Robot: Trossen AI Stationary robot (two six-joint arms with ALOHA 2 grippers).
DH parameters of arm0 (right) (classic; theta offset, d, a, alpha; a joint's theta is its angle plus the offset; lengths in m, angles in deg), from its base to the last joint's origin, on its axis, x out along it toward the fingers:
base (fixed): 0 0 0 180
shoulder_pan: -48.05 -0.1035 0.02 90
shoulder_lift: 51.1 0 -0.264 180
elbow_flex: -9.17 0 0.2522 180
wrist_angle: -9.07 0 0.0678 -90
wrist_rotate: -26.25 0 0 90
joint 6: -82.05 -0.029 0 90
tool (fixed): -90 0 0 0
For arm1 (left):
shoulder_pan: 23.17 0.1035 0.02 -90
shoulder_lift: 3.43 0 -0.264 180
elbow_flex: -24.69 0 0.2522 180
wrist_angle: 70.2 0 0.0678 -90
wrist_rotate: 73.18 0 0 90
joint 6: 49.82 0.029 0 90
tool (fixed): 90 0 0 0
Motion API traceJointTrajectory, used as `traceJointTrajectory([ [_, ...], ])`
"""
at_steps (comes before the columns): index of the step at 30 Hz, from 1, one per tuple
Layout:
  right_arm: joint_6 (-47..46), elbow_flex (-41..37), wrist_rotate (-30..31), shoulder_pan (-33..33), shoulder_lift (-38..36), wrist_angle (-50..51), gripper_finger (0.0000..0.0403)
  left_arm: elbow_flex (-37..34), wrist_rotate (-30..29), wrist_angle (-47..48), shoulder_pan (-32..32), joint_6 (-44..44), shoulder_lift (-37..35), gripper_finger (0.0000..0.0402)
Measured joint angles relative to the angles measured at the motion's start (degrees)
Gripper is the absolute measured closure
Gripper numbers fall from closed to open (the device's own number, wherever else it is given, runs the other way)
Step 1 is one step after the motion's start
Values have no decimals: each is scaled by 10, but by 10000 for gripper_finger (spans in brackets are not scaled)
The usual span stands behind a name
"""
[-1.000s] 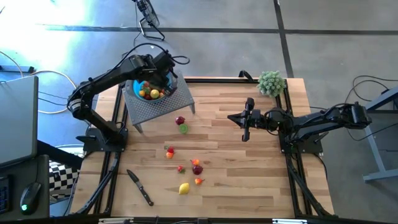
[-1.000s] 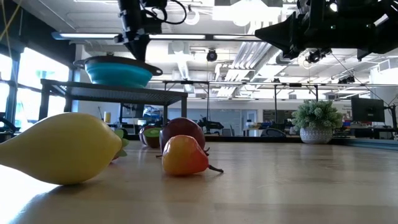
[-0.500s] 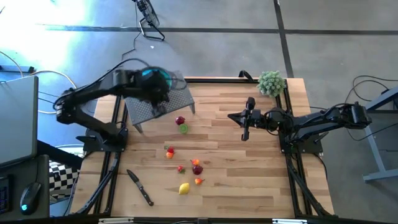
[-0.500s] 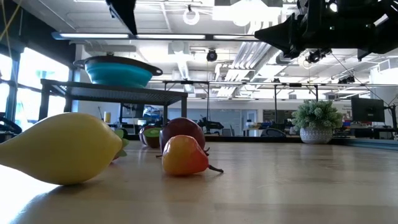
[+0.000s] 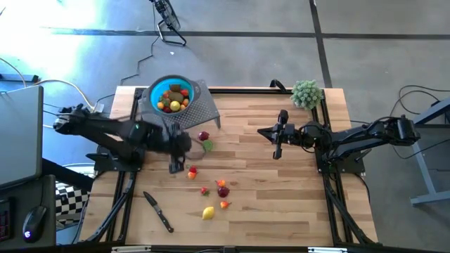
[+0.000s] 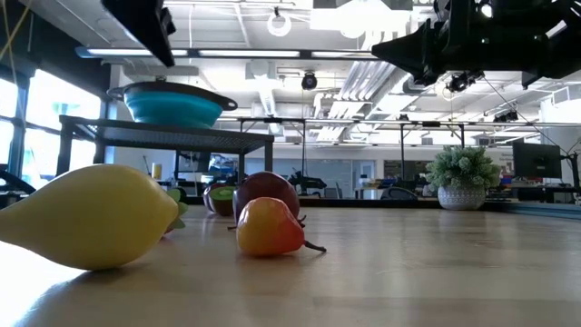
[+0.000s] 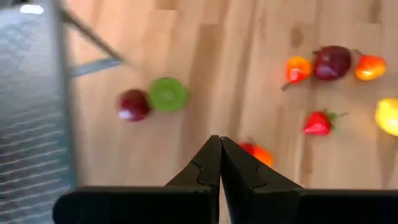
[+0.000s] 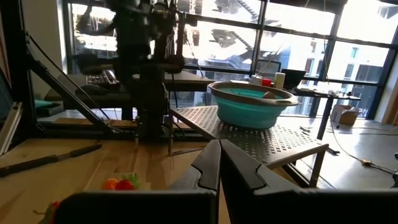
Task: Pick & Place Fruit
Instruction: Put the orange pear into the blue strainer bowl on the shelf
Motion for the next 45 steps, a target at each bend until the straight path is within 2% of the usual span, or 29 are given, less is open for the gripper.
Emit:
traceJointTrajectory([
  [4,0,0,0,0,0,0,400,-61,-11,-75,-53,-49,4,396],
  [9,0,0,0,0,0,0,400,-112,-53,-168,-116,-132,4,396],
  [15,0,0,0,0,0,0,400,-122,-151,-220,-194,-201,42,396],
  [22,0,0,0,0,0,0,400,-120,-251,-305,-251,-206,116,396],
  [29,0,0,0,0,0,0,400,-120,-238,-303,-253,-262,151,396],
  [35,0,0,1,0,0,0,400,-120,-229,-297,-253,-267,152,400],
  [45,1,0,1,0,0,0,401,-75,-208,-152,-257,-388,158,401],
])
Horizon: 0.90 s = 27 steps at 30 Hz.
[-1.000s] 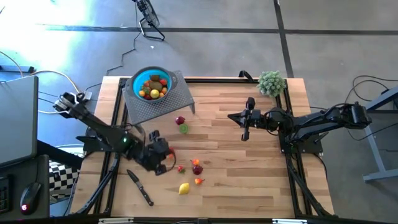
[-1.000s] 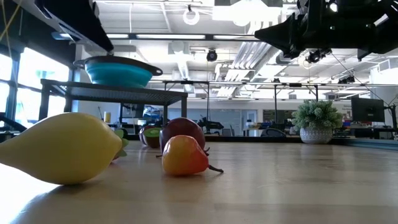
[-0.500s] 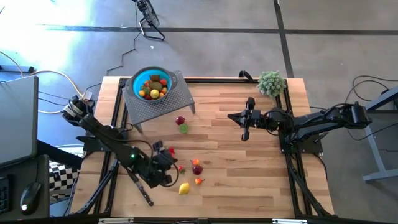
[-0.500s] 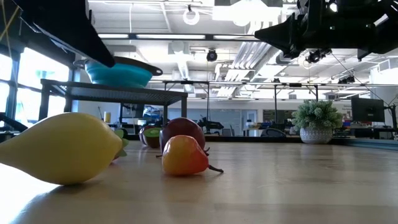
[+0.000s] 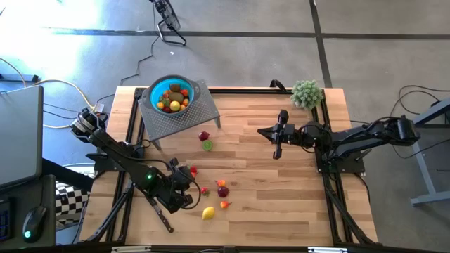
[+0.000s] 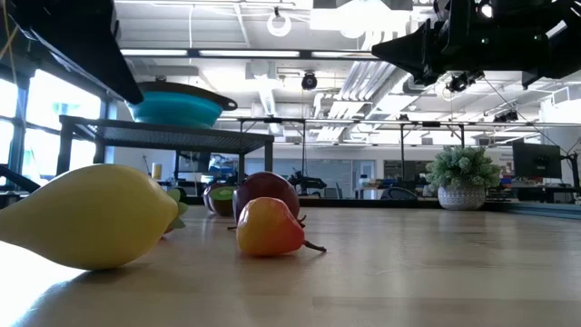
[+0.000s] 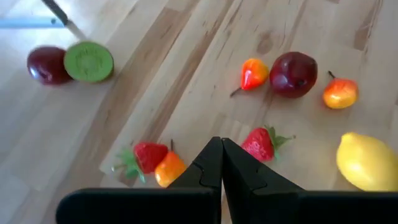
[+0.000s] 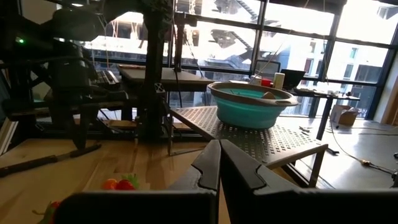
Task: Pick & Place Fruit
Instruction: Put the orange pear into the blue strainer bowl on the shelf
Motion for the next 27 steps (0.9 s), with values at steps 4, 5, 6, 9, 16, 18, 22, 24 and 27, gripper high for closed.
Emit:
traceJointTrajectory([
  [4,0,0,-1,0,0,0,401,1,22,46,1,-37,9,401],
  [5,0,0,-1,0,0,0,401,1,24,61,1,-43,12,401],
  [6,0,0,-1,0,0,0,401,1,30,74,1,-48,14,401],
  [9,-1,0,-1,0,0,2,401,1,57,86,1,-47,16,401],
  [16,-1,0,-1,0,0,4,401,1,71,69,1,-7,16,401],
  [18,-1,0,-1,0,0,4,401,1,71,72,3,1,16,400],
  [22,-1,0,-1,0,0,4,401,0,81,75,15,-26,16,375],
  [24,-1,0,-1,0,0,4,401,0,83,75,23,-27,16,351],
  [27,-1,0,-1,0,0,4,401,0,84,77,32,-27,16,306],
])
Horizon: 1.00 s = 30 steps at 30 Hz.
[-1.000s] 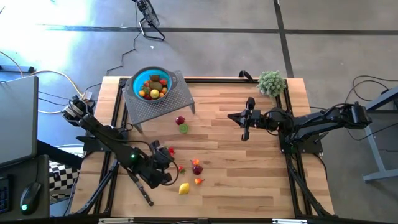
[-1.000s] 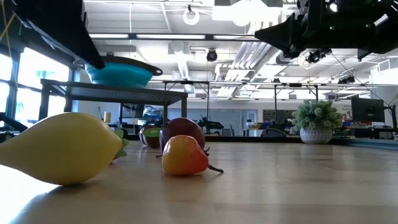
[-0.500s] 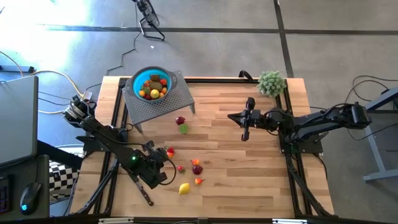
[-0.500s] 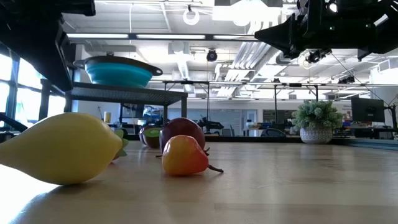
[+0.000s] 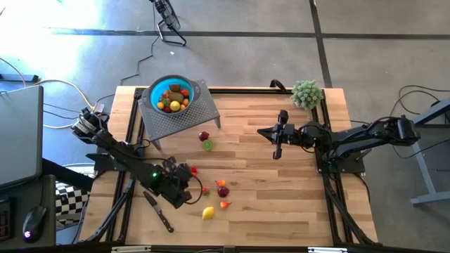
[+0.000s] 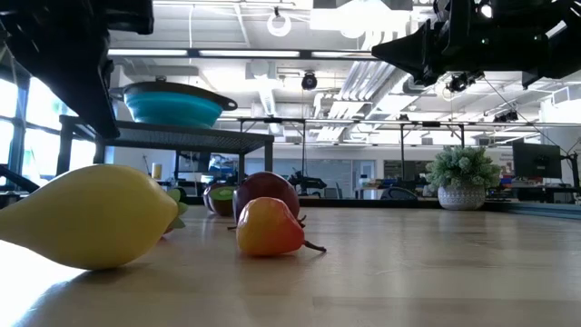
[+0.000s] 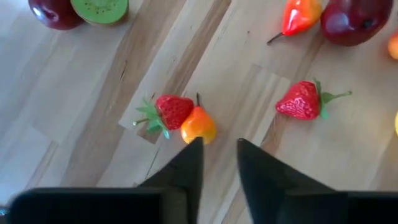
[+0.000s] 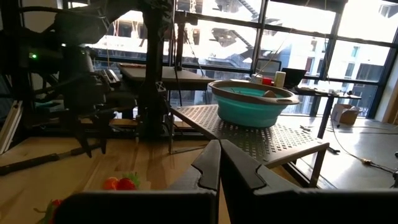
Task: Pick & Place Fruit
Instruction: Put the orange pear into the blue strainer bowl on the shelf
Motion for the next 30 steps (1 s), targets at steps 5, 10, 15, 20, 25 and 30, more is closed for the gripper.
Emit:
traceJointTrajectory([
  [5,0,0,0,0,0,0,401,0,17,1,15,14,0,225],
  [10,0,0,0,0,0,0,401,0,25,1,14,16,0,162],
  [15,0,0,0,0,0,0,400,0,25,-5,13,16,0,128],
  [20,0,0,0,0,0,0,400,-1,22,-16,13,14,0,124],
  [25,0,0,0,0,0,0,400,-1,20,-30,13,14,0,123],
  [30,0,0,0,0,0,0,400,-9,2,-36,13,13,0,123],
])
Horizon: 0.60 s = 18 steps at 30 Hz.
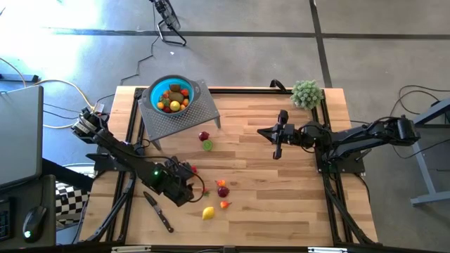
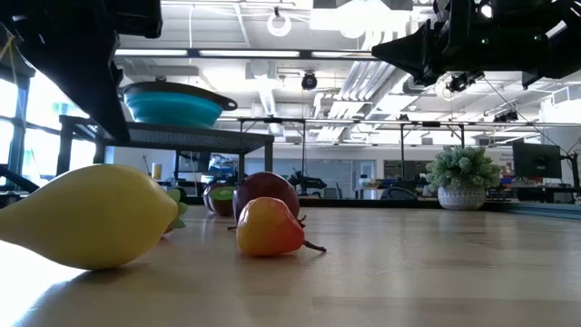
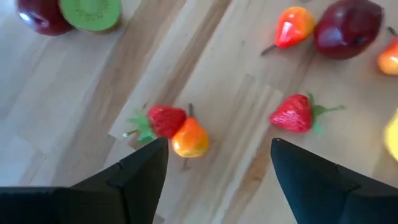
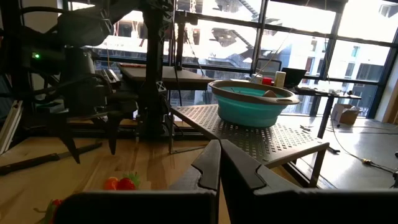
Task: Pick & Place Fruit
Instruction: Put the orange pear into the blue strainer bowl on the shelf
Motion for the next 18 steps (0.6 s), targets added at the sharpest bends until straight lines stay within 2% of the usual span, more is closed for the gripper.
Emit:
traceJointTrajectory([
  [6,0,0,0,0,0,0,400,-16,-9,3,0,-34,0,123],
  [15,0,0,0,0,0,0,400,-17,-5,3,0,-33,0,123],
  [18,0,0,0,0,0,0,400,-17,-20,2,0,-38,0,123],
])
